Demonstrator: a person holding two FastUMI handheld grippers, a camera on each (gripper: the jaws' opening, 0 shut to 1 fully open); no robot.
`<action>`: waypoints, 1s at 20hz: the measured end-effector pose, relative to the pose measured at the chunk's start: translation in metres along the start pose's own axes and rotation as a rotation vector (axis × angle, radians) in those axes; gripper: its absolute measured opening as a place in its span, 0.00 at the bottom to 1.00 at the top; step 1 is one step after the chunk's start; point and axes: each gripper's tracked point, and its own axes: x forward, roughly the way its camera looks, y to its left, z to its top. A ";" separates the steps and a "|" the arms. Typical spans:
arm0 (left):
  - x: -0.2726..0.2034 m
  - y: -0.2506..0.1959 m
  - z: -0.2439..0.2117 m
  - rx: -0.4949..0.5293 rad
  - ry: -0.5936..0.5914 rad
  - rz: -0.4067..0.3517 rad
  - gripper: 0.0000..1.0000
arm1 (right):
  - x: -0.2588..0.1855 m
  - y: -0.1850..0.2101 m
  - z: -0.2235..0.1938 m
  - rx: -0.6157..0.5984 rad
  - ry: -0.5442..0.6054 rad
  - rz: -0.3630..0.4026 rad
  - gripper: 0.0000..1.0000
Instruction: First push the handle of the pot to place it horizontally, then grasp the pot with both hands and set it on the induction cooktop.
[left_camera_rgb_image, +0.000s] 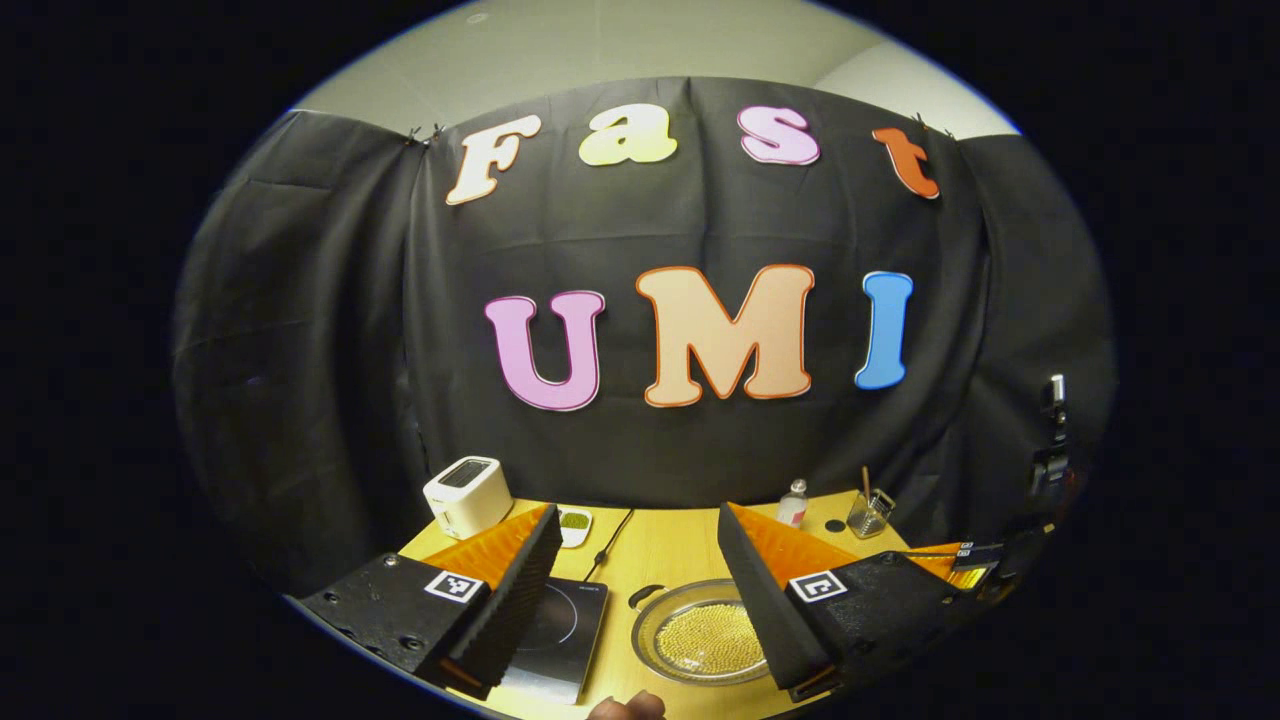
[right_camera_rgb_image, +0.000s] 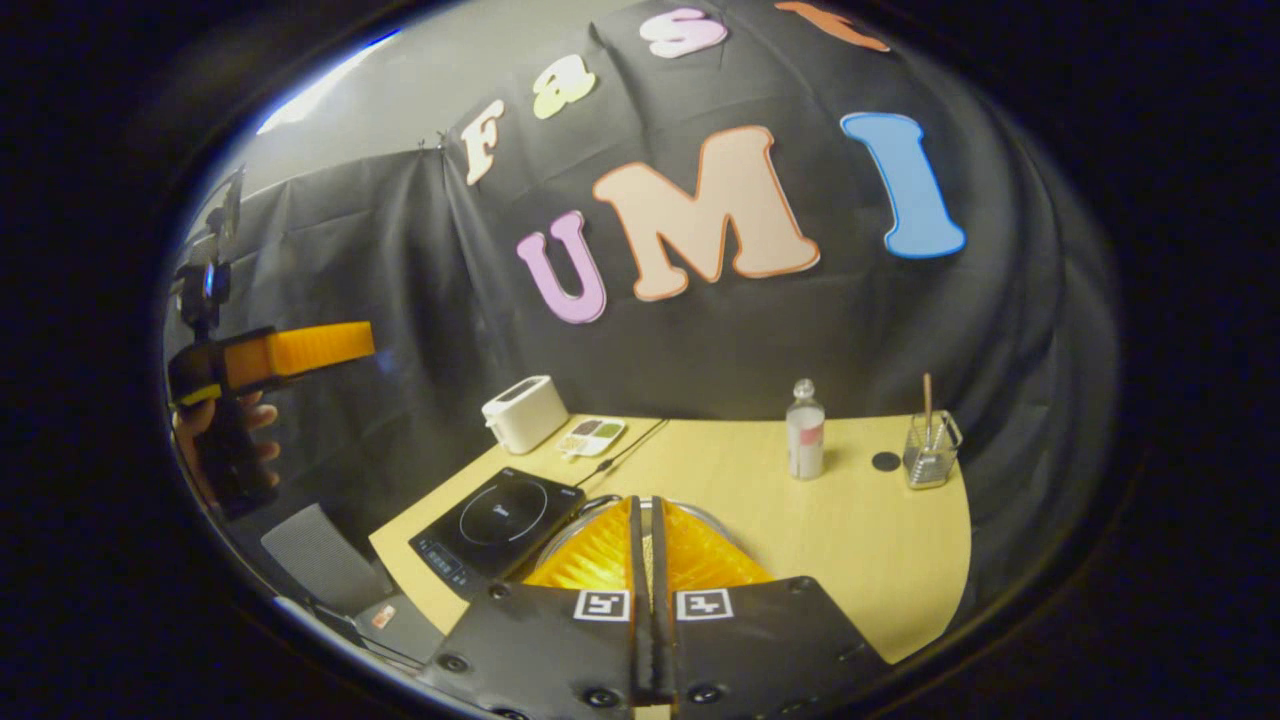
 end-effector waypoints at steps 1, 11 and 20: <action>0.002 0.001 -0.002 0.000 0.007 0.003 0.93 | 0.005 0.001 -0.011 0.012 0.027 0.019 0.03; 0.010 0.004 -0.029 0.011 0.090 0.010 0.95 | 0.030 0.012 -0.126 0.013 0.343 0.160 0.02; 0.005 0.007 -0.036 0.017 0.115 0.010 0.95 | 0.024 0.017 -0.204 -0.028 0.560 0.228 0.00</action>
